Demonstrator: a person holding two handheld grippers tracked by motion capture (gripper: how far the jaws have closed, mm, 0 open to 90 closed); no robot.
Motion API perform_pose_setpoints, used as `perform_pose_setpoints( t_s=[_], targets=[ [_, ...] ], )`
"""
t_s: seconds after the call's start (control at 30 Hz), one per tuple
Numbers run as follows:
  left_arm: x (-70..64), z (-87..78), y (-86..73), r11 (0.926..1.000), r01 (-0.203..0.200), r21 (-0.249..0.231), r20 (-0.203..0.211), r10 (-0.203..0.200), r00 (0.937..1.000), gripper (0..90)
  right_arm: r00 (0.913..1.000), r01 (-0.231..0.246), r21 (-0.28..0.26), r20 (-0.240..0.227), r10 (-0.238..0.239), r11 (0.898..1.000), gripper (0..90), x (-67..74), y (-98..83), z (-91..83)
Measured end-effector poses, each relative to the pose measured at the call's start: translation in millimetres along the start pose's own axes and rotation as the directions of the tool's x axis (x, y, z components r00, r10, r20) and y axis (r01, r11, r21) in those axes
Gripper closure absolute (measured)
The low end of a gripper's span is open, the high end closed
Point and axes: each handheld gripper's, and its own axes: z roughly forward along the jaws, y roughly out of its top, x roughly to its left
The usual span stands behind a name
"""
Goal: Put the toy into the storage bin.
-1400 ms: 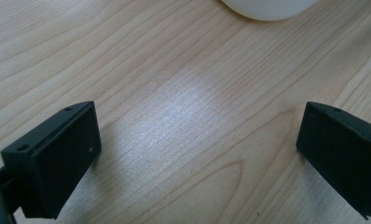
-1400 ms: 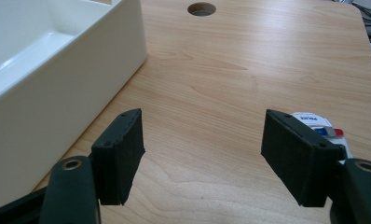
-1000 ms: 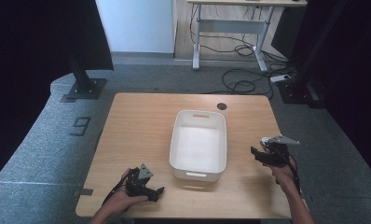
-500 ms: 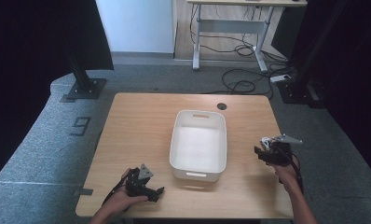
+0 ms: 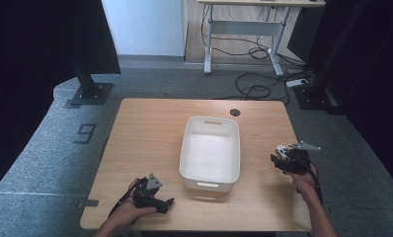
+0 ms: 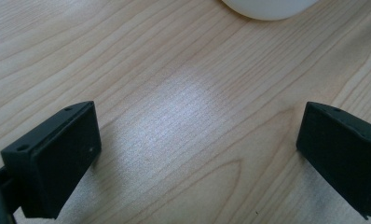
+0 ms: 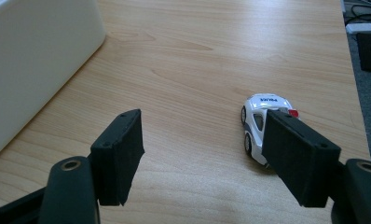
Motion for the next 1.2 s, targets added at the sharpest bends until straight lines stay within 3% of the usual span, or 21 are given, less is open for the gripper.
perform_pose_setpoints(
  t_s=[1.2],
  targets=[
    [-0.2,-0.2,0.0,1.0000,0.001,0.001,-0.001,-0.001,1.0000,0.0,0.9962,-0.035,0.015,0.080,0.034,0.999,25.0,-21.9,-2.7,8.8]
  ],
)
